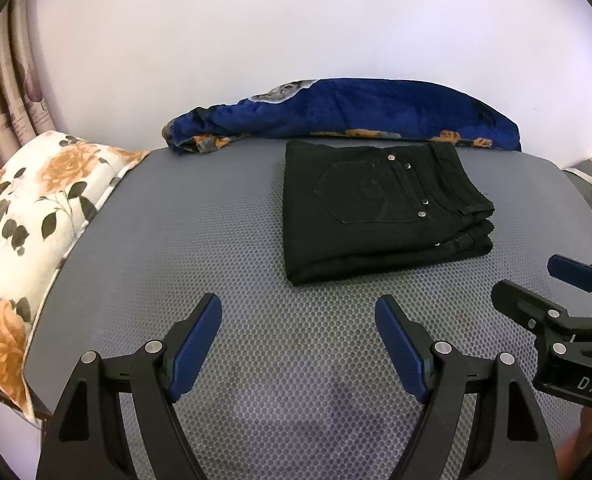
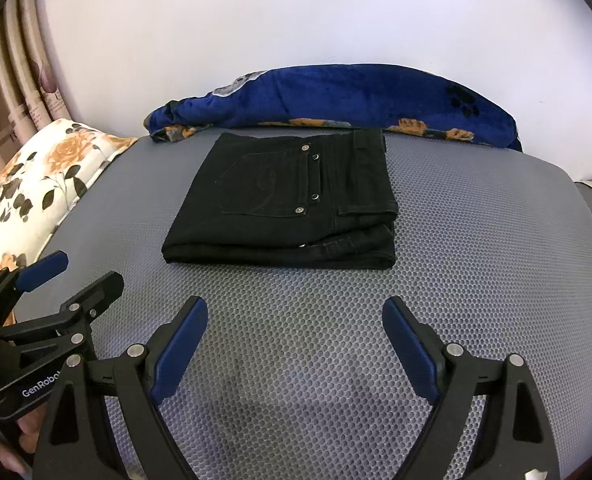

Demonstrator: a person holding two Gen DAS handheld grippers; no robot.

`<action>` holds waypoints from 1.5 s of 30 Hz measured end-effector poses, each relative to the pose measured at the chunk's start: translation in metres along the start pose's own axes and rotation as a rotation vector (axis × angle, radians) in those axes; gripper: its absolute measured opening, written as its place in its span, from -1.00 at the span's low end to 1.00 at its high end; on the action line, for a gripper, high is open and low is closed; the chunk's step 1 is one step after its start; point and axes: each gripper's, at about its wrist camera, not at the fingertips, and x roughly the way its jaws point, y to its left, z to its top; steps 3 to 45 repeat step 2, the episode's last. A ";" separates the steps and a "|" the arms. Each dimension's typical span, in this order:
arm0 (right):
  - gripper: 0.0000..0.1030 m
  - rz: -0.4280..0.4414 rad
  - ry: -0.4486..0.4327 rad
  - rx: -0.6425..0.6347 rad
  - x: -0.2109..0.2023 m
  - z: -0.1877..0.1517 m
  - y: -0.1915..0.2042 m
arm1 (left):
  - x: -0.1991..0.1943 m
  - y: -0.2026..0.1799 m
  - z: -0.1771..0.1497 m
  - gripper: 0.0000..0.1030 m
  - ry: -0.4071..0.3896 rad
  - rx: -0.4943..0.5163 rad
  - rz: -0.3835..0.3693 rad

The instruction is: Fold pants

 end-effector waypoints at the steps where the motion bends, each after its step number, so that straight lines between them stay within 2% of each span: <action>1: 0.70 -0.002 0.001 0.001 0.000 0.000 0.000 | 0.000 0.000 0.000 0.54 0.004 -0.002 -0.003; 45: 0.70 -0.001 0.001 0.003 0.000 0.000 0.000 | 0.001 0.001 0.000 0.54 0.005 -0.005 -0.005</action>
